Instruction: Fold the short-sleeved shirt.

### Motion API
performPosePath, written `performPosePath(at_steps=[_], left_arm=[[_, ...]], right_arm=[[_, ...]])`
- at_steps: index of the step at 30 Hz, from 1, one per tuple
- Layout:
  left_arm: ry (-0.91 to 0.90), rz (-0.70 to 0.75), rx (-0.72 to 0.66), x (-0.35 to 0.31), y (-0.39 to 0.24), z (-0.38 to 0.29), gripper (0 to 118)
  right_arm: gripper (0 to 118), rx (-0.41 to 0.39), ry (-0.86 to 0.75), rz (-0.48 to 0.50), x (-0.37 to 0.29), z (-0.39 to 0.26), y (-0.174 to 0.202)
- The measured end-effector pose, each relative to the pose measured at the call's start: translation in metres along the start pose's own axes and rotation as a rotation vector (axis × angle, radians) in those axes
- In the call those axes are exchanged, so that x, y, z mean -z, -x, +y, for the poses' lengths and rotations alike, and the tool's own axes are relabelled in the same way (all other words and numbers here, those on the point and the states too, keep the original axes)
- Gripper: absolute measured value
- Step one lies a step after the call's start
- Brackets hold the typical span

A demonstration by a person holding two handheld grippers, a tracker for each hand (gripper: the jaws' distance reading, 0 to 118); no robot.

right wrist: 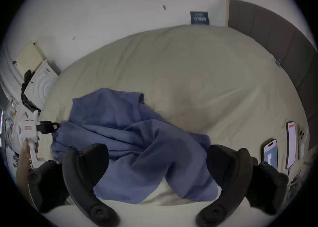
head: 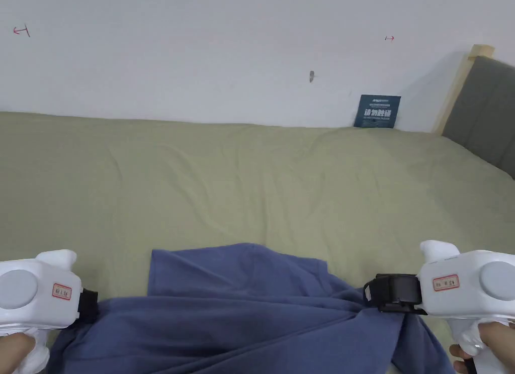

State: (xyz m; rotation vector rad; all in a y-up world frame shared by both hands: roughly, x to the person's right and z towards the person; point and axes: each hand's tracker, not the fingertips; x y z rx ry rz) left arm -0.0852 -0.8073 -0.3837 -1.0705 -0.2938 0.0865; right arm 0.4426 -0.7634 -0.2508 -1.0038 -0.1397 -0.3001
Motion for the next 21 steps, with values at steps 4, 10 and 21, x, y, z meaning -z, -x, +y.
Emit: performPosePath(at_steps=[4,10,21], left_arm=[[-0.024,-0.044,-0.041,-0.002,0.011,0.004,4],[-0.21,-0.149,-0.08,-0.047,0.023,0.018,3],[-0.514,-0.197,-0.087,-0.16,0.022,0.081,3]], right_arm=[[97,0.116,0.144,-0.09,0.032,0.007,-0.012],[7,0.059,-0.007,-0.026,0.008,0.009,-0.007],[7,-0.047,-0.391,0.142,-0.087,0.063,0.057]])
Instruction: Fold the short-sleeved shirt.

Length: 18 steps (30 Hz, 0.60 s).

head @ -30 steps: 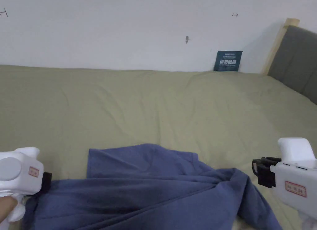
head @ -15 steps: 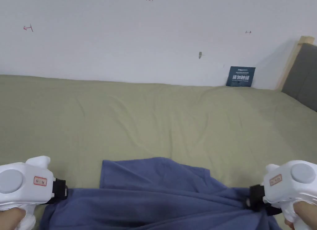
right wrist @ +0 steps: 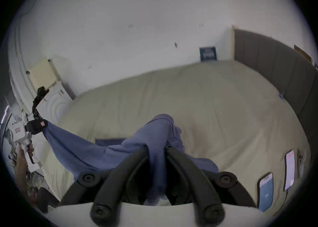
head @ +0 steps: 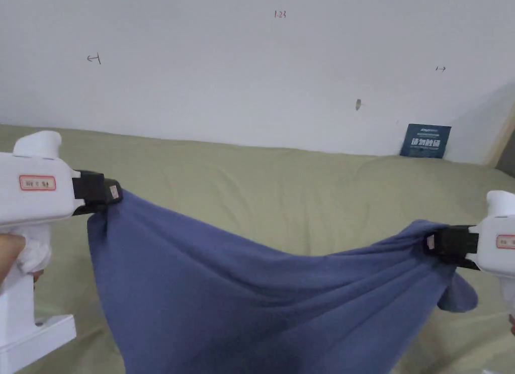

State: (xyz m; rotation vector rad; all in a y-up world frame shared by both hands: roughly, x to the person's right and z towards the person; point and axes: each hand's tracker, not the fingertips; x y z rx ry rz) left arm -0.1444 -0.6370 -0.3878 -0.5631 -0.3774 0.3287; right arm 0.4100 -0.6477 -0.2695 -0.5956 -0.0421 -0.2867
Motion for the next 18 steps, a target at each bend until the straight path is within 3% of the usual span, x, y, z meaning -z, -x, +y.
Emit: performPosePath(at_steps=[10,18], left_arm=[[-0.206,0.027,0.07,-0.044,-0.02,0.084,3],[-0.245,0.065,0.139,-0.049,-0.026,0.143,3]], right_arm=[[7,-0.015,-0.152,0.061,-0.004,0.1,0.019],[7,-0.033,-0.277,0.064,-0.006,0.157,0.028]])
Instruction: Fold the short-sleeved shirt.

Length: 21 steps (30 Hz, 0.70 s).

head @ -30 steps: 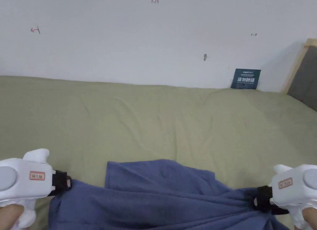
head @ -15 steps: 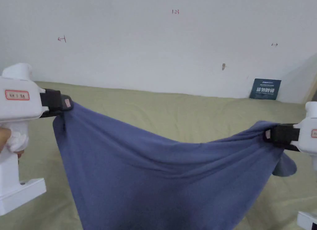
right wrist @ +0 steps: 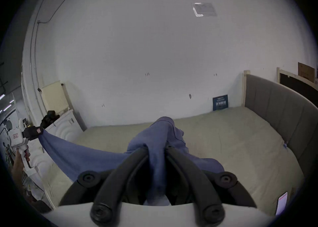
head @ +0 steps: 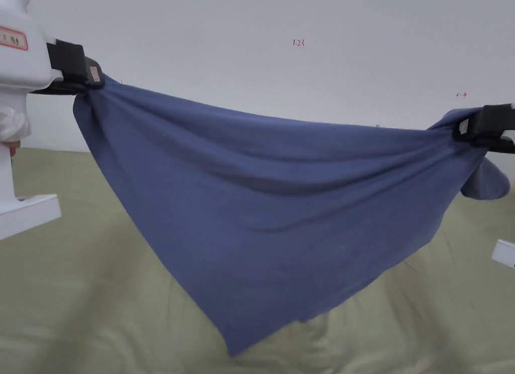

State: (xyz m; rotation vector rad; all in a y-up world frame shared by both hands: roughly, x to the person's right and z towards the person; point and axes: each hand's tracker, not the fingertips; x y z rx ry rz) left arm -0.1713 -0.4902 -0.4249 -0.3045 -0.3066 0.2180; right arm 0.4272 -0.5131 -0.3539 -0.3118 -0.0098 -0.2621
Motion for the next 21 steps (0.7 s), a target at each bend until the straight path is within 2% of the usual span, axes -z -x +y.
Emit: performPosePath(at_steps=[4,12,18,21], left_arm=[[-0.037,0.026,0.039,0.007,-0.004,0.015,3],[0.0,0.017,0.006,0.019,-0.008,-0.009,3],[0.103,0.0,-0.027,0.025,0.024,-0.068,3],[0.163,0.017,-0.039,0.003,0.02,-0.117,3]], right_arm=[[7,-0.025,-0.047,0.005,0.007,0.008,0.005],[7,0.013,-0.029,-0.002,0.025,-0.015,-0.002],[7,0.014,0.033,-0.011,0.016,-0.07,-0.012],[7,0.002,0.087,-0.055,0.003,-0.103,-0.018]])
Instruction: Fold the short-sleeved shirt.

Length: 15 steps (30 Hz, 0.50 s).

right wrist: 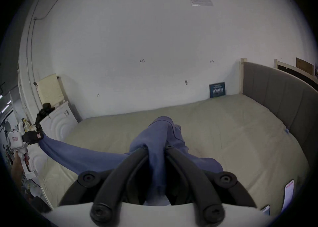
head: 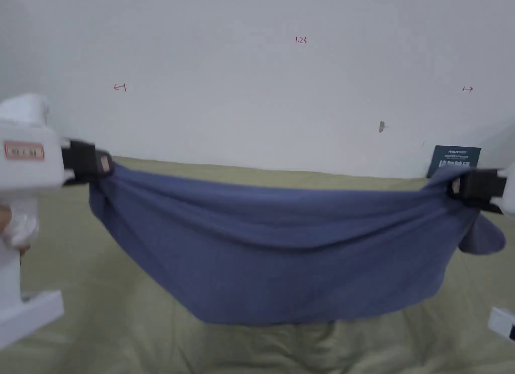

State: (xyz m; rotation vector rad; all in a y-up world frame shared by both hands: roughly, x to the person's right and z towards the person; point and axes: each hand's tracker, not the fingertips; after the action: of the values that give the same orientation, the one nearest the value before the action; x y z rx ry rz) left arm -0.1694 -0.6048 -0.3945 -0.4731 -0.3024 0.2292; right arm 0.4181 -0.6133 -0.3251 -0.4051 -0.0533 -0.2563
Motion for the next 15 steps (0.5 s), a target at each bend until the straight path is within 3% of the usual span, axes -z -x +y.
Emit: performPosePath(at_steps=[4,8,15], left_arm=[[0.075,-0.006,-0.04,-0.008,0.014,-0.067,3],[0.168,-0.011,-0.129,-0.04,0.012,-0.135,3],[0.282,0.023,-0.15,-0.076,0.022,-0.22,3]], right_arm=[[7,-0.056,0.098,-0.053,-0.018,-0.056,-0.011],[7,-0.018,0.18,-0.045,-0.045,-0.109,-0.031],[7,0.038,0.31,-0.053,-0.09,-0.187,-0.055]])
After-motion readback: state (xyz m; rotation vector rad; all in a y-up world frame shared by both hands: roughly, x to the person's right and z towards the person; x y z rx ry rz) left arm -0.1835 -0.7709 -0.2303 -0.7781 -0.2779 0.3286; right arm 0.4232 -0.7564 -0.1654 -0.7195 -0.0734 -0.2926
